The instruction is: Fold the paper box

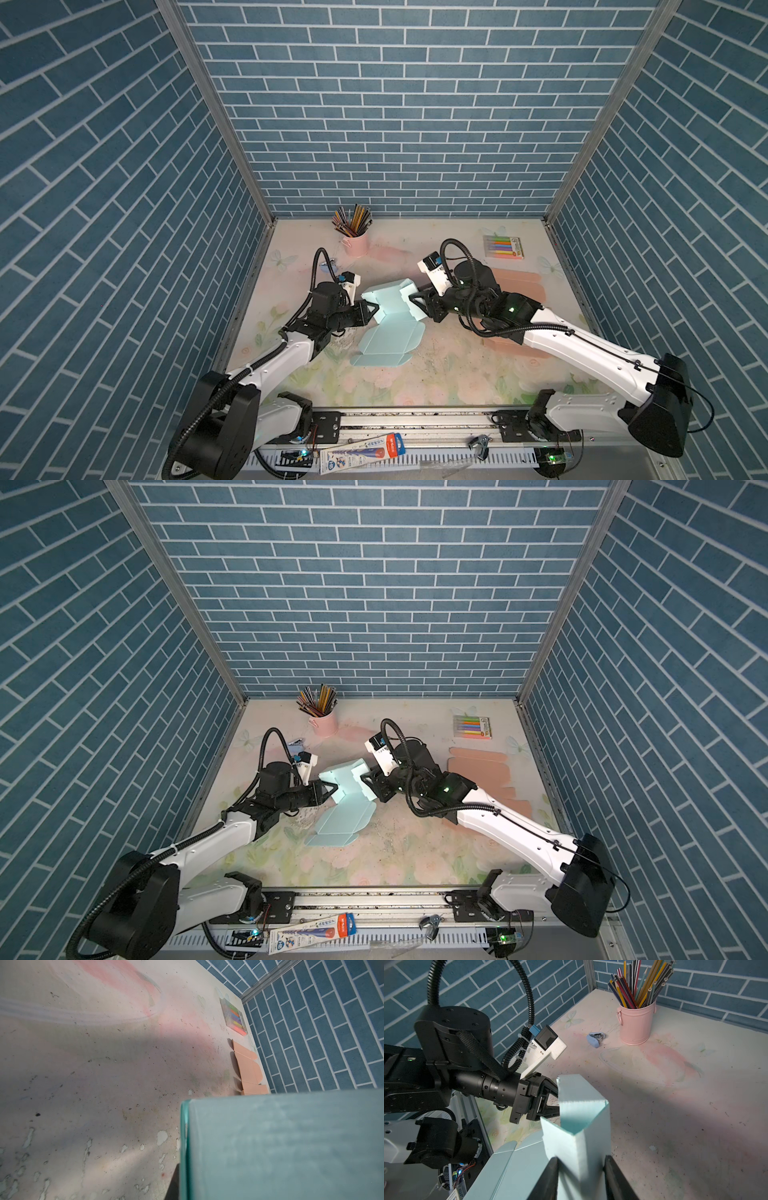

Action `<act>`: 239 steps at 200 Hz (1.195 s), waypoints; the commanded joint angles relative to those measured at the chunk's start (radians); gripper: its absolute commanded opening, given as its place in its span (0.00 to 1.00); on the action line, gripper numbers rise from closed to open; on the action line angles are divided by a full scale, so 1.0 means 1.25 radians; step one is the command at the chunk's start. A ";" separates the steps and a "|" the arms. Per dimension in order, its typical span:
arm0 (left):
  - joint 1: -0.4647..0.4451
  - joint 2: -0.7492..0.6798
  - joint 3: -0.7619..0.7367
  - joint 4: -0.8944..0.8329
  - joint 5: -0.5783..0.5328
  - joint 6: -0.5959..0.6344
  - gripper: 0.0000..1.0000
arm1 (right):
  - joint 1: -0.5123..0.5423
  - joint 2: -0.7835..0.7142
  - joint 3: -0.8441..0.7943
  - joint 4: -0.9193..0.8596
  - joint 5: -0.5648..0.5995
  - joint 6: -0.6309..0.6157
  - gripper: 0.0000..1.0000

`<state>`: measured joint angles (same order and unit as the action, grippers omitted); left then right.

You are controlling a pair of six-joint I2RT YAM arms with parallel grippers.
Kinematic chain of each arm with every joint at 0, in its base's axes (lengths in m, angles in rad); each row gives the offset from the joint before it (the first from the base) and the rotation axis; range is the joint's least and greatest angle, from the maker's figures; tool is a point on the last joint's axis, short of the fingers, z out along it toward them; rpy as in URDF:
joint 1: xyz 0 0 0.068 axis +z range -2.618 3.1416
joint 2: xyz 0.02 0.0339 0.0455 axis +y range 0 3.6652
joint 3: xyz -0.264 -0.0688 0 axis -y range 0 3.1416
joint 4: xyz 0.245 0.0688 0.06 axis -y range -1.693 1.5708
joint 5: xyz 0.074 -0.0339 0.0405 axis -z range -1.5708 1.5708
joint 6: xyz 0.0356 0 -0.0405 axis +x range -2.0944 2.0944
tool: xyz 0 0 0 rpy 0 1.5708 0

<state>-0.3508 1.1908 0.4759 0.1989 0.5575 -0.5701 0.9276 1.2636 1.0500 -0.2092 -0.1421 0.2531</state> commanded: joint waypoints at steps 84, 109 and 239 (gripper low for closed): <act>-0.012 0.000 -0.006 0.009 -0.065 -0.021 0.11 | 0.083 0.122 0.101 -0.117 0.234 0.055 0.40; -0.013 -0.016 -0.007 -0.015 -0.092 -0.012 0.11 | 0.104 0.157 0.121 -0.114 0.256 0.067 0.40; -0.021 -0.113 -0.054 -0.044 -0.122 -0.036 0.10 | 0.215 0.390 0.366 -0.356 0.543 0.187 0.41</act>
<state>-0.3584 1.0893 0.4156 0.0982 0.3553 -0.6098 1.1633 1.6825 1.4384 -0.5346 0.4263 0.4065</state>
